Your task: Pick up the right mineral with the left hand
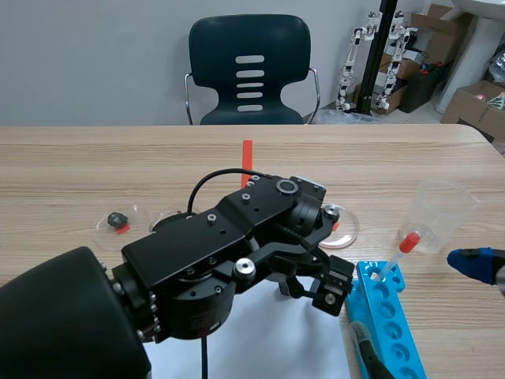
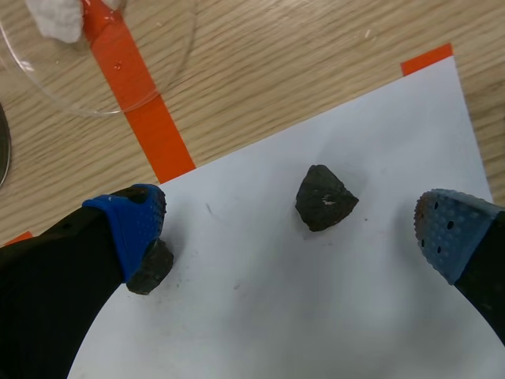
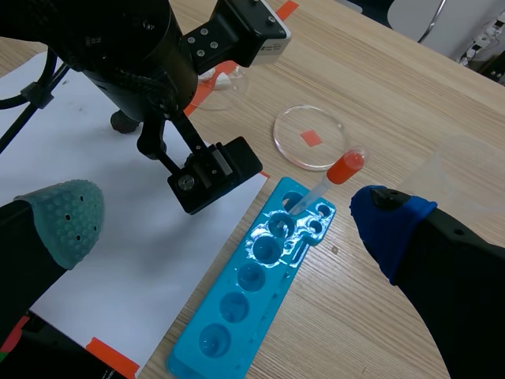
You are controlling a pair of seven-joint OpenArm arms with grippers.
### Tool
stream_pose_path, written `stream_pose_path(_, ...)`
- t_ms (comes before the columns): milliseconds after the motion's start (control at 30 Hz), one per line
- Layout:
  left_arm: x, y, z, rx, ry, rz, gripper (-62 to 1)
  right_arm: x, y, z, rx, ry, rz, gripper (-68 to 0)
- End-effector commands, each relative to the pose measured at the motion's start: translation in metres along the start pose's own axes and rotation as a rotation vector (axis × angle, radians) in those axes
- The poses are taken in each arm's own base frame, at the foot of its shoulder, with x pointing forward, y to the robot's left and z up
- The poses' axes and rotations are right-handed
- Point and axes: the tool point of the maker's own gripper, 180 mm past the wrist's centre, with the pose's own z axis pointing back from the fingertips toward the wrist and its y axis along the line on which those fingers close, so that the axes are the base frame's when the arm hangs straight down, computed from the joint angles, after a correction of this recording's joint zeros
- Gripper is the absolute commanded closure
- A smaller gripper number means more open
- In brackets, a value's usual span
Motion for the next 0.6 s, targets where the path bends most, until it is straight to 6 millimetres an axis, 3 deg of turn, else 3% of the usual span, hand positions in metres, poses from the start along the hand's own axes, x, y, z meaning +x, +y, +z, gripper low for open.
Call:
stream_pose_path(0,0.018,-0.016,0.010,-0.043,-0.046,-0.010,-62.3,0.003,-0.001,0.001,-0.001,-0.018,0.000,-67.9)
stream_pose_path(567,0.008,-0.010,-0.002,-0.043,0.025,-0.020,-62.3,0.003,-0.001,0.001,-0.001,-0.018,0.000,-67.9)
